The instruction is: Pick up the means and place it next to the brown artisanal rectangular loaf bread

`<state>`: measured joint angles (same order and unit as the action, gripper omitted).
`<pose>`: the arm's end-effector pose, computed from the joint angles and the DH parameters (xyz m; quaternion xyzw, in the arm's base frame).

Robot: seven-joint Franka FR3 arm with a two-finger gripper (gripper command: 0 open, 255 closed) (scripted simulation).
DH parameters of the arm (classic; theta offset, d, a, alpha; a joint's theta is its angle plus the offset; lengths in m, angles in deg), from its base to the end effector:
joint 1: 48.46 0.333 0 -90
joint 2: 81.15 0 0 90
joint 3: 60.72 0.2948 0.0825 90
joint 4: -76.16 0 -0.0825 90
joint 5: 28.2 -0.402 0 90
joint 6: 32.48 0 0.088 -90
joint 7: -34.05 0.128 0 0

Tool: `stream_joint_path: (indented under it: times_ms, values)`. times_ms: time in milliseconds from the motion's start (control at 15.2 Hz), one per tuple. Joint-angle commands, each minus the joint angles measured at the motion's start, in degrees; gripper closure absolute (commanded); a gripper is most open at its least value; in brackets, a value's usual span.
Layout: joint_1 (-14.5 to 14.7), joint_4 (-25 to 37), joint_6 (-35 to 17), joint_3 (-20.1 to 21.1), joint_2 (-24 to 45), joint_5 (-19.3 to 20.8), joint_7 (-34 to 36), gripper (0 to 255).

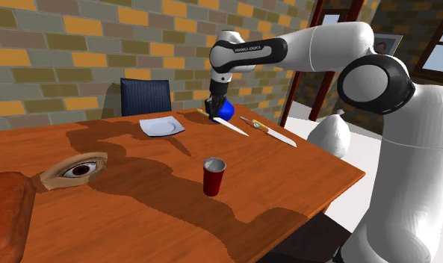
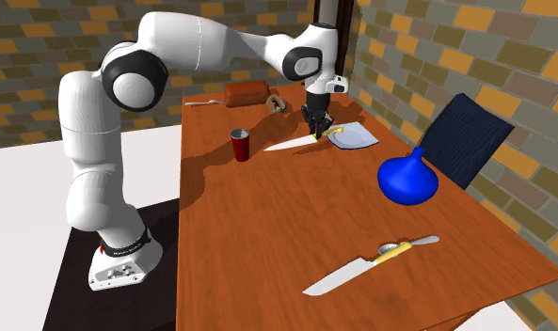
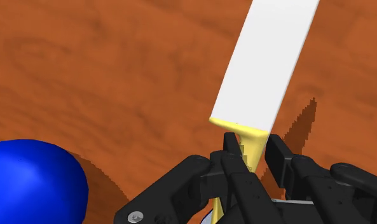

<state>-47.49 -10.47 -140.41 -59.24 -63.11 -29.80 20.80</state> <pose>0.6740 0.0297 0.4431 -0.9907 -0.1319 -0.0300 0.0146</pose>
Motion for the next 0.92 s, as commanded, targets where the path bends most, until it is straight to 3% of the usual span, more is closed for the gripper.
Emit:
stream_joint_path:
  times_ms: [0, 264, 858]
  values:
    - [0.03, 1.4, 1.46, 0.02, -0.03, 0.02, 0.09, 255]
    - [0.04, 3.84, 3.89, 0.02, -0.04, 0.04, 0.16, 255]
    - [6.81, -5.09, 0.96, 3.8, -6.3, 1.31, 10.92, 255]
